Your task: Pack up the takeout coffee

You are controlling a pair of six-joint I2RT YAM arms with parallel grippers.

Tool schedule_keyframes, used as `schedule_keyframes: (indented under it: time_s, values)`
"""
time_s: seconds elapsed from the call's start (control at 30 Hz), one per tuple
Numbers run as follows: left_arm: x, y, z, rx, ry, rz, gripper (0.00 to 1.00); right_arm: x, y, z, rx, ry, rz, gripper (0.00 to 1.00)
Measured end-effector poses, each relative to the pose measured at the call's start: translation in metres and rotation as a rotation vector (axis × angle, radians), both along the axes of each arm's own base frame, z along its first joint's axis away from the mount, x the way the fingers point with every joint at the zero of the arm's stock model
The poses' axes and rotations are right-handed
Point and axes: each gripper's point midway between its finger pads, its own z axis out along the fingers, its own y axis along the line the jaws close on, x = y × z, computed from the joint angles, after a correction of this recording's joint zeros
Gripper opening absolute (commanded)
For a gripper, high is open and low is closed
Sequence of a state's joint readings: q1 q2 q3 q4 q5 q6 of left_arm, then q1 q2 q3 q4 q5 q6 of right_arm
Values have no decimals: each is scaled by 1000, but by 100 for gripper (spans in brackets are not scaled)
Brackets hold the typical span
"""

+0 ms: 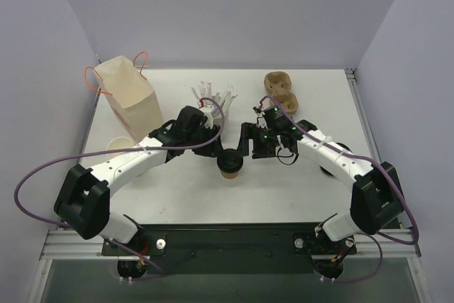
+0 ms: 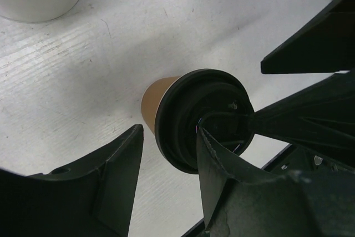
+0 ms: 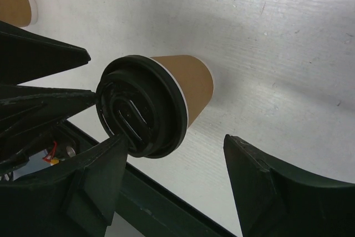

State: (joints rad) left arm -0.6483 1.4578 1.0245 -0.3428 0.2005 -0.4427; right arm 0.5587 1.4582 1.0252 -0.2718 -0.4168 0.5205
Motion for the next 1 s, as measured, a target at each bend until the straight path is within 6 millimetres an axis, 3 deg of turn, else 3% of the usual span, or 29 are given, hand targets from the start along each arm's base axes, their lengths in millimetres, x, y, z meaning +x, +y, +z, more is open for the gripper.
schedule_keyframes:
  time_s: [0.23,0.53,1.0]
  values:
    - [5,-7,-12,-33,-11,-4,52,5,10,-20,6,33,47,51]
    - [10,-16,-19,-112,-27,31,48,6,23,-21,107,21,98,35]
    - [10,-19,-21,-181,-54,50,50,6,21,-22,183,15,108,32]
